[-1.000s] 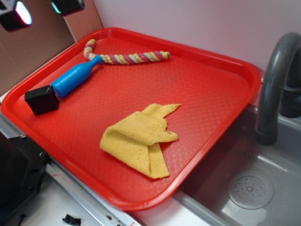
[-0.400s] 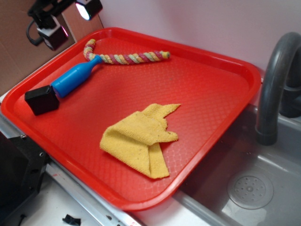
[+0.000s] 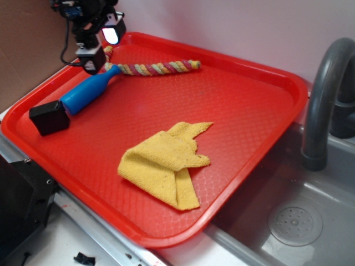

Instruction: Grab the multicolored rope.

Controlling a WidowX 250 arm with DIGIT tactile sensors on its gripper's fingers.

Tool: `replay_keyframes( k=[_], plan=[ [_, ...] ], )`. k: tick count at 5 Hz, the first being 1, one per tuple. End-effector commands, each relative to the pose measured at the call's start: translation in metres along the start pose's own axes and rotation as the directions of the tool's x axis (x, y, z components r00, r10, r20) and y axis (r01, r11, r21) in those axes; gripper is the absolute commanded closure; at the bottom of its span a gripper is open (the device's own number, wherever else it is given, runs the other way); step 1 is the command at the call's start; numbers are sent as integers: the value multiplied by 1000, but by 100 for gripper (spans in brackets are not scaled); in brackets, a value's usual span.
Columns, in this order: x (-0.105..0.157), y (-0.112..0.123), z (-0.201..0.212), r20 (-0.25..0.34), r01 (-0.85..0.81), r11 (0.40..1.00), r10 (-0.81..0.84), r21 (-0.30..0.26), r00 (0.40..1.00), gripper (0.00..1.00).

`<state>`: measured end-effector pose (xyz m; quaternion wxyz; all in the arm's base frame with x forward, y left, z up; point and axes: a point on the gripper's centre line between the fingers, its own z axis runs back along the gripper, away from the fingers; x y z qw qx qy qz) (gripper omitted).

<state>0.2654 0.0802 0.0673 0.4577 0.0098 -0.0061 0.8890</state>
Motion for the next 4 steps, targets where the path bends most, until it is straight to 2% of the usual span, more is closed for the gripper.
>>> replay_keyframes(
  k=[1, 2, 3, 4],
  plan=[
    [-5, -14, -32, -26, 22, 1000, -22, 2, 999, 0],
    [-16, -16, -46, -41, 59, 998, -59, 18, 997, 0],
    [-26, -16, -52, -28, 110, 994, -109, 24, 994, 0],
    [-34, -14, -51, -11, 143, 990, -143, 10, 990, 100]
  ],
)
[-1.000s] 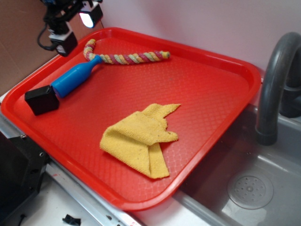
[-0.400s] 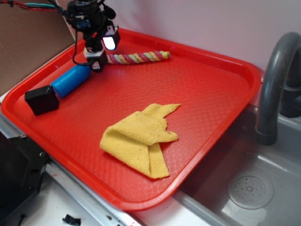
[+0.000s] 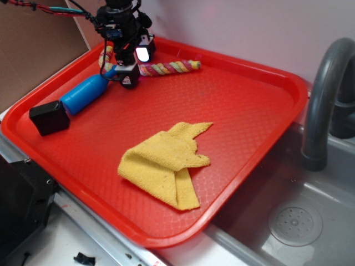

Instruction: Grab the multicolored rope.

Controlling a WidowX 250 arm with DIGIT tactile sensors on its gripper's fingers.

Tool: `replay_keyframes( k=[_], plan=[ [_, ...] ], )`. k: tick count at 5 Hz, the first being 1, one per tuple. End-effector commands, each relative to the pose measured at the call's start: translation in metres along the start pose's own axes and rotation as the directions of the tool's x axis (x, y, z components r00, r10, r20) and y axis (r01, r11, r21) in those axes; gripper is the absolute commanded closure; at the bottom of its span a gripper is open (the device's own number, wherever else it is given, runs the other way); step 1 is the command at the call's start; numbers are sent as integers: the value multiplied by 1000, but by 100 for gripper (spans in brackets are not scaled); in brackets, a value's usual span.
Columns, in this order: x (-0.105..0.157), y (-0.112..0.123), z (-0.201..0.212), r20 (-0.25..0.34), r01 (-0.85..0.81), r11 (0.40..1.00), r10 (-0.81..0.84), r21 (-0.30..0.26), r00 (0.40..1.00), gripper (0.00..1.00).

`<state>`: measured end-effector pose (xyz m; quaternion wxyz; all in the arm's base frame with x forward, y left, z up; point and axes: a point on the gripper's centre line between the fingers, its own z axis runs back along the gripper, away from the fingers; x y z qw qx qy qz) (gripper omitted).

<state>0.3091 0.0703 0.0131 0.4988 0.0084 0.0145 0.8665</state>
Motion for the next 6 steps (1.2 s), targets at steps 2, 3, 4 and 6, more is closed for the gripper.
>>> replay_keyframes(
  k=[2, 3, 4, 6],
  plan=[
    [-6, 19, 9, 98, 112, 994, -109, -20, 989, 100],
    [-7, 24, 39, 102, 354, 934, -347, -57, 932, 100],
    [-21, 27, 79, 201, 576, 814, -553, -77, 809, 100],
    [-62, 65, 156, 210, 896, 439, -872, -66, 443, 100]
  ],
)
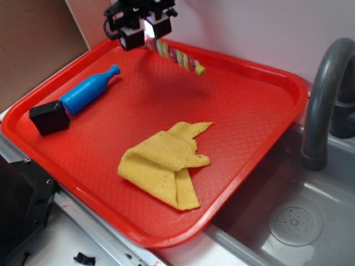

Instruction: Grab the multicolored rope.

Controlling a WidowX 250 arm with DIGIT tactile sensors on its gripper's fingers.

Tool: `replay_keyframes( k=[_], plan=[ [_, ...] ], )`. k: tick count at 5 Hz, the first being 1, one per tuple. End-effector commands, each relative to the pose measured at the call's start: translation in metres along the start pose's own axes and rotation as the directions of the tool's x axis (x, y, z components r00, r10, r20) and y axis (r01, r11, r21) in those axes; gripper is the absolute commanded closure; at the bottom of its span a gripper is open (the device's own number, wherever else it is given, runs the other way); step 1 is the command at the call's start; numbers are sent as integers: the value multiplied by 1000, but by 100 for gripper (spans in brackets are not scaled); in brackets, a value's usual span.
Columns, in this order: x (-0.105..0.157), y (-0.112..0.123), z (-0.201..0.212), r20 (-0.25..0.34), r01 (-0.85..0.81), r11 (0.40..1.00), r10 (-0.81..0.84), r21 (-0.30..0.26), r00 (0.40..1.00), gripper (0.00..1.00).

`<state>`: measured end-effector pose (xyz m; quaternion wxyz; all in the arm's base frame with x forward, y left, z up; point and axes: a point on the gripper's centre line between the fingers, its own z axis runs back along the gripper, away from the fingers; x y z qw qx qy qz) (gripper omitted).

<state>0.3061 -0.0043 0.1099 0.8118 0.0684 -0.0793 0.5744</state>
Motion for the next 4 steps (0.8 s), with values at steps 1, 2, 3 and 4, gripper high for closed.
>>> replay_keyframes(
  k=[1, 2, 3, 4],
  plan=[
    [-12, 50, 97, -86, 416, 863, -456, -287, 886, 100],
    [-7, 70, 118, -110, 594, 724, -662, -351, 741, 100],
    [14, 78, 133, -54, 740, 532, -825, -411, 563, 100],
    [21, 78, 130, -40, 776, 526, -836, -348, 548, 100]
  ],
)
